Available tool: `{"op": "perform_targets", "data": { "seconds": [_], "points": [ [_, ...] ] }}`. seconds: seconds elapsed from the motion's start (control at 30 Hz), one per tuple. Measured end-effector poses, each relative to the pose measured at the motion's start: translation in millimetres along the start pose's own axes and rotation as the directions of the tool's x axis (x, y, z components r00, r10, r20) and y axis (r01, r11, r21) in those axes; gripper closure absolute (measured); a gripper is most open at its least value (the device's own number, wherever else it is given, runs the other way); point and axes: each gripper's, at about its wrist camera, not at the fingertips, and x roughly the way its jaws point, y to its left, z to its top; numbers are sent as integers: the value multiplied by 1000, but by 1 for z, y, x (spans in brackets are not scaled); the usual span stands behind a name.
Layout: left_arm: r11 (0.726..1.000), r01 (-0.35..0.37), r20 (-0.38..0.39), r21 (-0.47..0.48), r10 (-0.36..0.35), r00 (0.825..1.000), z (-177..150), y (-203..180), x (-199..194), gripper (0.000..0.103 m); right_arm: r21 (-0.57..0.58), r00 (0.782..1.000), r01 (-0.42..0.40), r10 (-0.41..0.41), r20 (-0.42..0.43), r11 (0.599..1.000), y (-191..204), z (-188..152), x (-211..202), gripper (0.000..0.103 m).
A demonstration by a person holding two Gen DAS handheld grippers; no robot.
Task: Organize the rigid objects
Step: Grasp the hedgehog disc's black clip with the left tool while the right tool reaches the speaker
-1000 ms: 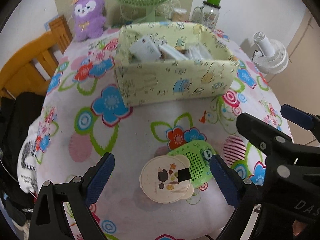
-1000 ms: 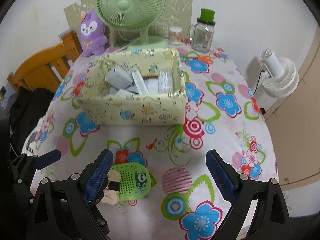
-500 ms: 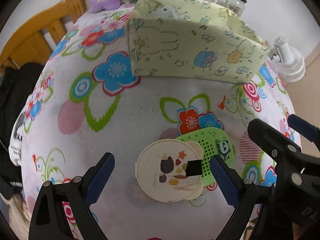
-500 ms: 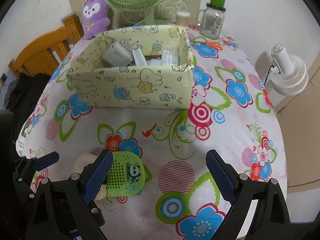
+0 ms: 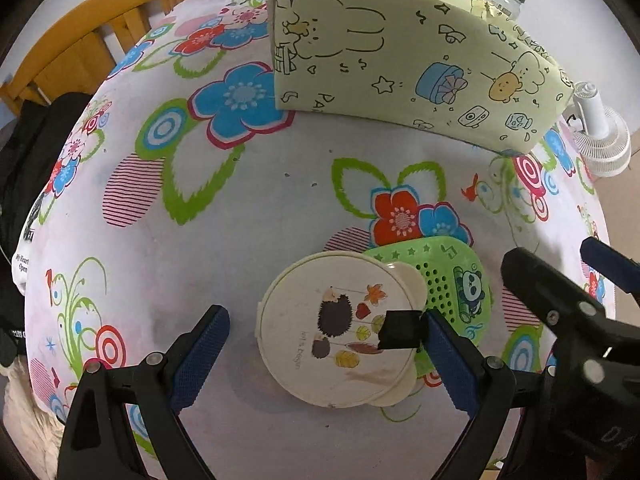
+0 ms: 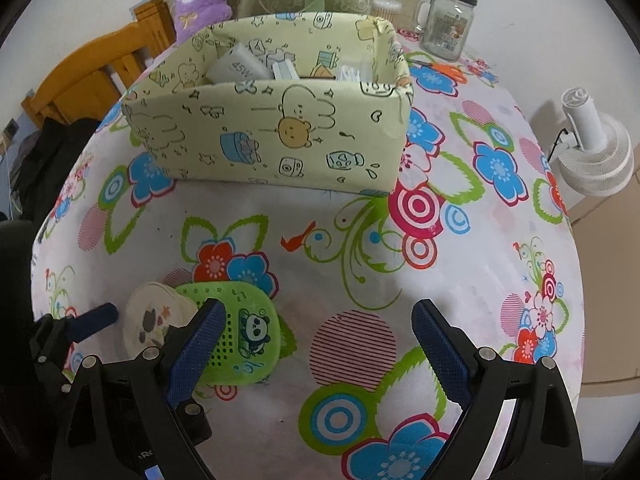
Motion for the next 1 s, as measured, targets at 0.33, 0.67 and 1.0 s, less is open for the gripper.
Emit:
{"op": "perform_targets", "data": {
  "seconds": [0.33,0.67,1.0],
  "points": [
    [1000,8,7,-27,-8,1000,-12,-1,-12,24,-15,999,-37,37,-22,999,-4,1,8,7],
    [999,-43,22,26,42,999,-19,10,-31,24,-12,996,-83,83,-28,996,12,1,7,7],
    [988,-34,37,148,29,999,-5,22,-32,24,42,990,-126,128,-57,991,42,-5,12,7]
  ]
}}
